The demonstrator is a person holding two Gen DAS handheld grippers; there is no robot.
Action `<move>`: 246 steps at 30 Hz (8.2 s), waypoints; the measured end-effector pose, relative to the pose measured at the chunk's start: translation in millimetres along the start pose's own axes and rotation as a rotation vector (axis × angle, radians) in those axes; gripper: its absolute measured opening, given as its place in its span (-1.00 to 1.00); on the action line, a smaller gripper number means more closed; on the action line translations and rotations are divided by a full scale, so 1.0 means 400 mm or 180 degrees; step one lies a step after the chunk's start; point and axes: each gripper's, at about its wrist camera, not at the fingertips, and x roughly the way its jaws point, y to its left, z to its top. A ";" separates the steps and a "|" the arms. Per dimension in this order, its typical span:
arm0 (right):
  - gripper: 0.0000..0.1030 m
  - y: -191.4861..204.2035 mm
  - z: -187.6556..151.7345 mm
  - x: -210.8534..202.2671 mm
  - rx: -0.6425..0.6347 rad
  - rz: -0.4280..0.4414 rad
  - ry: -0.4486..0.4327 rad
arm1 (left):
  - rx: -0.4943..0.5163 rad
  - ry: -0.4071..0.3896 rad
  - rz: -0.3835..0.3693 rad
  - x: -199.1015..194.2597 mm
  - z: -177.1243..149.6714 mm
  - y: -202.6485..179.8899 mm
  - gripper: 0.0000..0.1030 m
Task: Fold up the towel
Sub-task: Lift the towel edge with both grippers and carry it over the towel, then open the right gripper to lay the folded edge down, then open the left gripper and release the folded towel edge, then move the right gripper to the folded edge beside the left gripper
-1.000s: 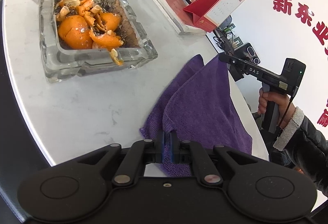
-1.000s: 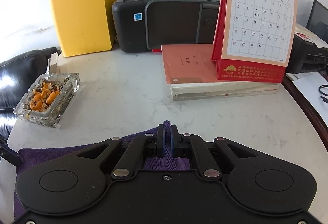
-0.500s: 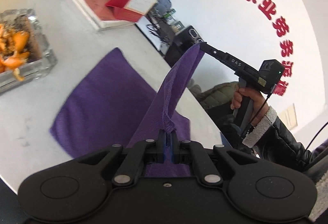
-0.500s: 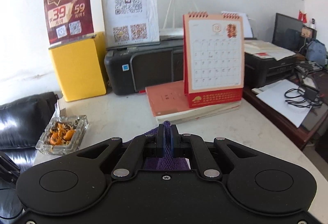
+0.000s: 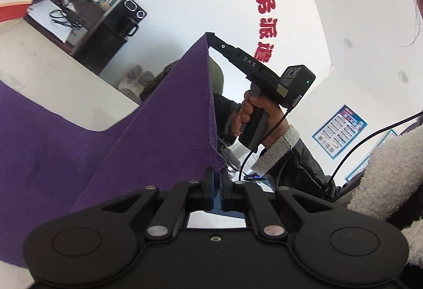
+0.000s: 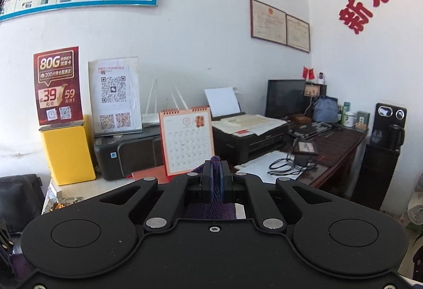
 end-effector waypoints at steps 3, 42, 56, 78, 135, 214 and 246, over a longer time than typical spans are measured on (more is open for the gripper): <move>-0.92 -0.026 0.006 -0.039 0.0023 -0.0069 -0.0061 | 0.0051 0.0068 -0.0095 0.033 0.010 -0.008 -0.93; -0.92 0.341 -0.222 0.671 -0.0395 0.1400 0.1313 | -0.1486 -0.1335 0.1487 -0.415 -0.162 0.355 -0.93; -0.89 0.393 -0.309 0.764 -0.0350 0.1487 0.1536 | -0.1618 -0.1300 0.2117 -0.421 -0.228 0.374 -0.93; -0.08 0.279 -0.185 0.507 0.0075 0.0885 0.0956 | -0.1121 -0.1309 0.2112 -0.393 -0.155 0.305 -0.93; -0.02 0.284 -0.397 -0.011 0.0133 0.0646 0.1701 | 0.0146 0.0494 0.2650 -0.144 -0.148 0.195 -0.93; -0.90 0.477 -0.426 0.254 0.1550 0.1633 0.2388 | 0.0562 0.1087 0.1357 -0.058 -0.239 0.251 -0.89; -0.46 0.629 -0.499 0.146 -0.1665 0.1296 0.2637 | 0.0617 0.1154 0.1329 -0.057 -0.239 0.251 -0.89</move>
